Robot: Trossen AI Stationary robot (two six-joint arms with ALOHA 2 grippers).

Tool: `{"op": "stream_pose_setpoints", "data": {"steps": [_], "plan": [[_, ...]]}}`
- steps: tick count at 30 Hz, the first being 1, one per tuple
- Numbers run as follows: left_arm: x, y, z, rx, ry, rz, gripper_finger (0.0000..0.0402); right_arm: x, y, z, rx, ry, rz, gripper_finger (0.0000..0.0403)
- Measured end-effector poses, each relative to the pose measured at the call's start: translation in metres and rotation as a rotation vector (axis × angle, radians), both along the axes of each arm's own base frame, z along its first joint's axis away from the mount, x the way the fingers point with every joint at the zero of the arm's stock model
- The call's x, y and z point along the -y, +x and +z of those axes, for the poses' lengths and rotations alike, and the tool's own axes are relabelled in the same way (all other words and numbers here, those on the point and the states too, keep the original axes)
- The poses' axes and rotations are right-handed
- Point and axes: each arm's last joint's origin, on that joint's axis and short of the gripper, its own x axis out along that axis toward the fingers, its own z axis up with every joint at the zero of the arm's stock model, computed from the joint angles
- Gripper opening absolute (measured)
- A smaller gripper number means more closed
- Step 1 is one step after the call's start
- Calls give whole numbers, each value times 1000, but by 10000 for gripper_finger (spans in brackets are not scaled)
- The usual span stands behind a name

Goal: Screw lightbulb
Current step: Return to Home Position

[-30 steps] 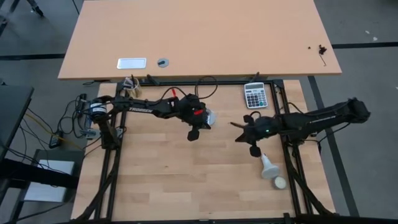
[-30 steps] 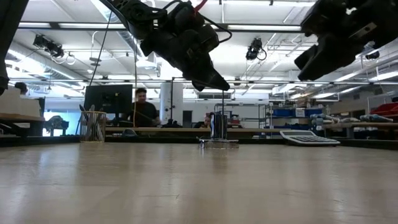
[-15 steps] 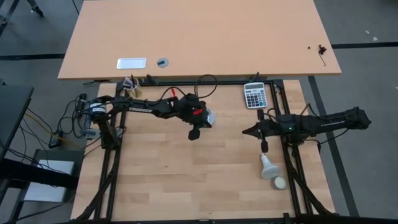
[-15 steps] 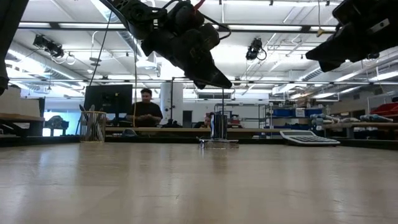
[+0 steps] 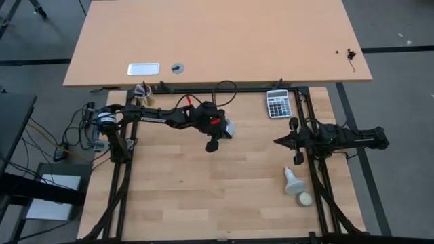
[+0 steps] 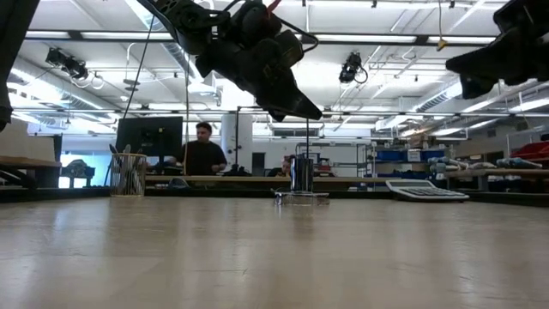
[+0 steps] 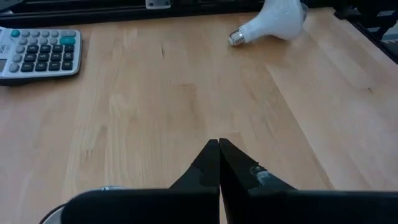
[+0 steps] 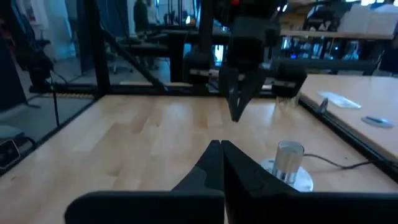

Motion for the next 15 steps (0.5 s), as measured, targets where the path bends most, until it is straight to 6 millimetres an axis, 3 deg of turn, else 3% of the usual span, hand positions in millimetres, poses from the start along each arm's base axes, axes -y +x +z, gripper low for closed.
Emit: {"op": "stream_pose_setpoints", "data": {"steps": [5, 10, 15], "plan": [[0, 0, 1, 6, 1, -1, 1, -1, 1, -2, 0, -9, 12, 0], [0, 1, 1, 15, 3, 0, 1, -3, 9, -13, 149, -33, 70, 0], [-1, 1, 2, 22, 5, 1, 1, -2, 11, -20, 125, 0, 70, 0]]}}
